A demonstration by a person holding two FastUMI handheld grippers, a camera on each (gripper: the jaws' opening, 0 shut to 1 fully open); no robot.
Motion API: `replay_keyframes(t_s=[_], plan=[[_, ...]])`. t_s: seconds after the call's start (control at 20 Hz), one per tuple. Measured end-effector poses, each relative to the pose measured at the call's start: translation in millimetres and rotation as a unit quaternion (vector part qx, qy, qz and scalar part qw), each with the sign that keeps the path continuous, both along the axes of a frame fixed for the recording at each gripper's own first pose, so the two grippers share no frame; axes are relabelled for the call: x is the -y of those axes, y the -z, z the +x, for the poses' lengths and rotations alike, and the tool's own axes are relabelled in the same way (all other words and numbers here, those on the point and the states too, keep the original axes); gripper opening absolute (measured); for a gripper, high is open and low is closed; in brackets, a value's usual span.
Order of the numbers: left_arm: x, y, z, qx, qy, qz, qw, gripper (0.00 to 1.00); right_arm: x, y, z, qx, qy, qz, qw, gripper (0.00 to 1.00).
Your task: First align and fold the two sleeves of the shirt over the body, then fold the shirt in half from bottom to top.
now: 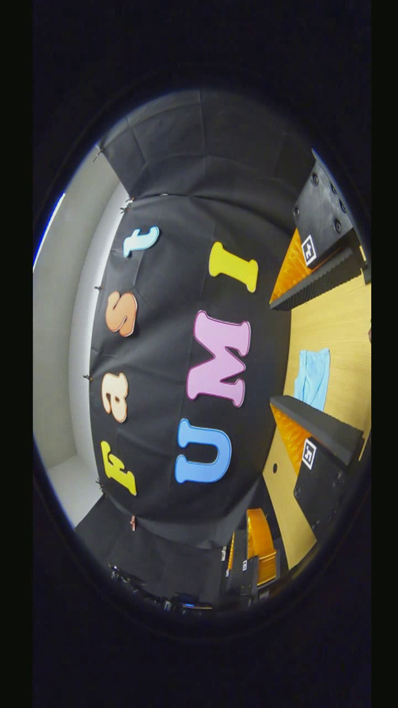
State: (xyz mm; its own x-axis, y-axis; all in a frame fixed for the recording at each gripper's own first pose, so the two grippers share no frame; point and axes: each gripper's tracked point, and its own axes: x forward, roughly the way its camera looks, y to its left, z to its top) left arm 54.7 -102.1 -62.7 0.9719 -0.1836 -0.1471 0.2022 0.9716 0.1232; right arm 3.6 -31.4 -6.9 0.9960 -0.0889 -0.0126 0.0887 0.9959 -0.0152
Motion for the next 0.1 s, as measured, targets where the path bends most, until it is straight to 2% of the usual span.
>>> replay_keyframes(t_s=[0.1], plan=[[-0.7, -5.9, 0.1, 0.008, -0.004, 0.001, 1.0, 0.95, 1.6, -4.3, 1.8, 0.003, 0.0, 0.007, 1.0, 0.97]])
